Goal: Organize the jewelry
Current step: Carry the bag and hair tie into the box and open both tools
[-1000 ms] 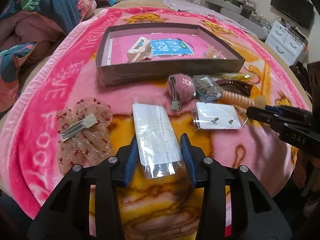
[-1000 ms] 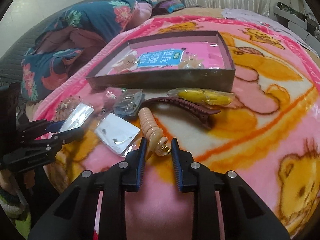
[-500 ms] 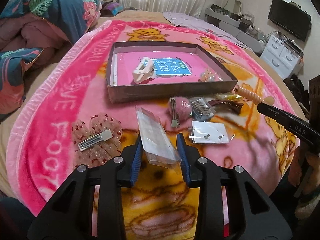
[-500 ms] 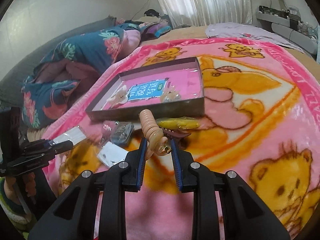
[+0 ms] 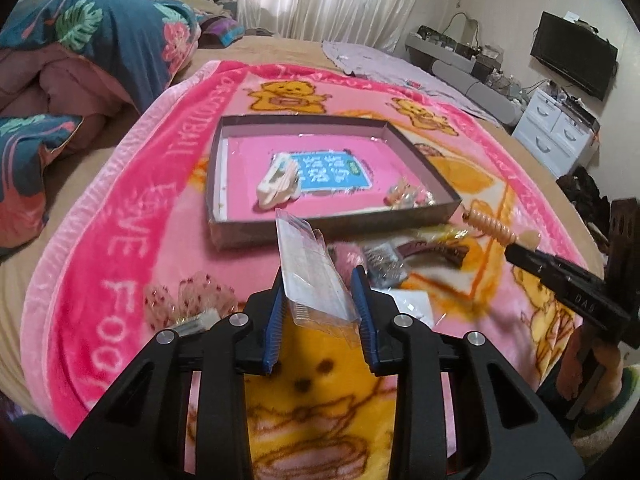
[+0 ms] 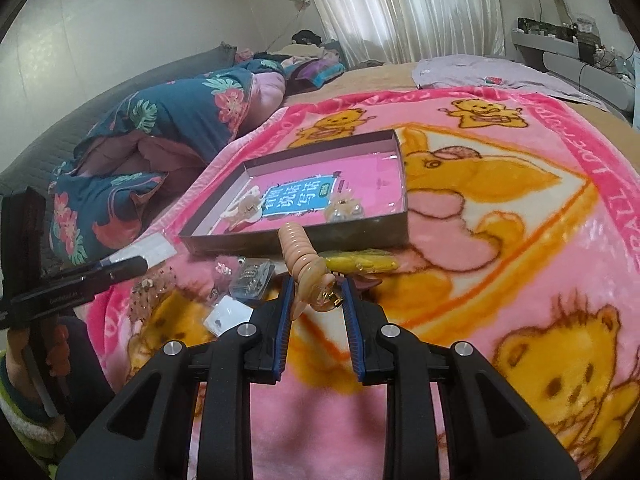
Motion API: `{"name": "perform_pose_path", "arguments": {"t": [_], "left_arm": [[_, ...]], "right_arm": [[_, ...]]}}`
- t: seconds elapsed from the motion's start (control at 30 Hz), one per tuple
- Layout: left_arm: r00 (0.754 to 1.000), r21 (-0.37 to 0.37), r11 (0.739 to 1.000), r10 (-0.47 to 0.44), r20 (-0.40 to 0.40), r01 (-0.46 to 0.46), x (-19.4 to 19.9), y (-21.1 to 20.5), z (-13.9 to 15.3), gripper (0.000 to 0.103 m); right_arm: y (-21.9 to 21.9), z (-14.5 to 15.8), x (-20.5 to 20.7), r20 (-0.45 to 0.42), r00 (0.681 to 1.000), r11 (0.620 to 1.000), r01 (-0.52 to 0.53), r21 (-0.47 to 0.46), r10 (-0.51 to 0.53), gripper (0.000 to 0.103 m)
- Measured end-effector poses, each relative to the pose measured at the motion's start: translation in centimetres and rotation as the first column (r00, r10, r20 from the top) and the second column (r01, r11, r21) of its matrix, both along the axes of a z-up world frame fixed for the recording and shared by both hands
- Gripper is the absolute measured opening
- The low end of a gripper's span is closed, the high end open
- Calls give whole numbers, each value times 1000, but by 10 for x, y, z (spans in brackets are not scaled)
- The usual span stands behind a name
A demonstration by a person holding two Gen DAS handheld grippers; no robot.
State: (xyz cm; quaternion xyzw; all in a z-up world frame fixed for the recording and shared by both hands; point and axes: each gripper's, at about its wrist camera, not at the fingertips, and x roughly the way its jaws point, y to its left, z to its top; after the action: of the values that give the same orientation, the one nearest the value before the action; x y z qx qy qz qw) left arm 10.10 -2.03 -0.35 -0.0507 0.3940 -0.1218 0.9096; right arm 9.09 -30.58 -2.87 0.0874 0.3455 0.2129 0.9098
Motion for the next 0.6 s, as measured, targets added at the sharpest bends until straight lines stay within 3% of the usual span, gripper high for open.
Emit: {"name": "perform_pose_path", "arguments": {"t": [0.2,0.4,0.6], "left_arm": [[999,7,1000,-28,20,28,14,-15,12,23],[997,11,998,-65,41,64,32,-32,22,15],[996,27,996,-81,27,80,56,-43,17,13]], "right_arm": [[-9,6,0,19,1000,1000,20,16,-20,23],[-20,12,5,23,998,998,52,40,-53,23],[-24,14,12,24,997,997,68,40,-69,23]]}}
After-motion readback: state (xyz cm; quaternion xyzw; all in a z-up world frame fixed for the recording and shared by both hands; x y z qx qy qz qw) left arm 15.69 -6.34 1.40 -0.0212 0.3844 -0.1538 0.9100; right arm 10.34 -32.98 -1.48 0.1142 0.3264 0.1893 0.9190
